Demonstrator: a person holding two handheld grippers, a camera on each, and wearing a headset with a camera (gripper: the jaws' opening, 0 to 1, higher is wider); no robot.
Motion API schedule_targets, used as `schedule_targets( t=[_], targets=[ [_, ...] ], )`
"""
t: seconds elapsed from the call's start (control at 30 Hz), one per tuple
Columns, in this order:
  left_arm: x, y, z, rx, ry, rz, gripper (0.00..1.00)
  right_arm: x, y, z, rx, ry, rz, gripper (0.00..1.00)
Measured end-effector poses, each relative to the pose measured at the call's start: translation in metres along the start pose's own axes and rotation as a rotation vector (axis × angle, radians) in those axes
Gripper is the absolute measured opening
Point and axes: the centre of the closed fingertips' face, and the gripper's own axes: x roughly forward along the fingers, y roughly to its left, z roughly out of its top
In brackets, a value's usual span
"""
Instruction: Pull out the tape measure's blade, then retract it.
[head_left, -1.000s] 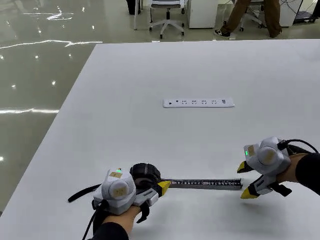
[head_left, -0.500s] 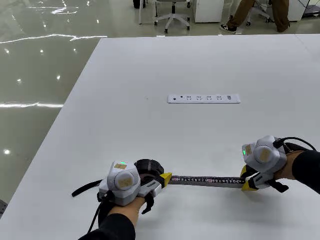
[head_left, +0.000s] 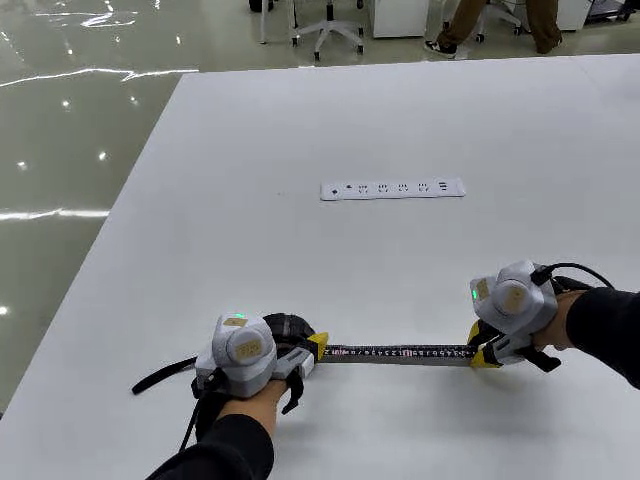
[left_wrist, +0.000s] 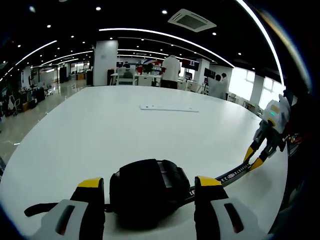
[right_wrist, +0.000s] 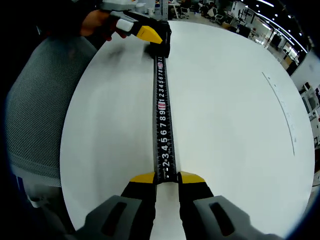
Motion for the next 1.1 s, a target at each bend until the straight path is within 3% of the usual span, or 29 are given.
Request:
schedule_targets(
  t=[0.23,0.53,1.1],
  targets=[
    [0.0006,-0.0008,-0.0017,0.010,0.015,0.013,0.61,-0.0014,-0.0008,-0.0021,-0.010,0.015,0.000,0.14],
    [0.0014,0.0009,-0.0032,0.025,0.034,0.016,0.58,-0.0005,-0.0010,-0.0023,-0.001,-0.009,0.002,0.10],
    [0.0009,0.0009,-0.0053,0.060,0.076,0.029,0.57,0.0018,0.0003,0.0018,0.017,-0.002,-0.021,0.10]
  ],
)
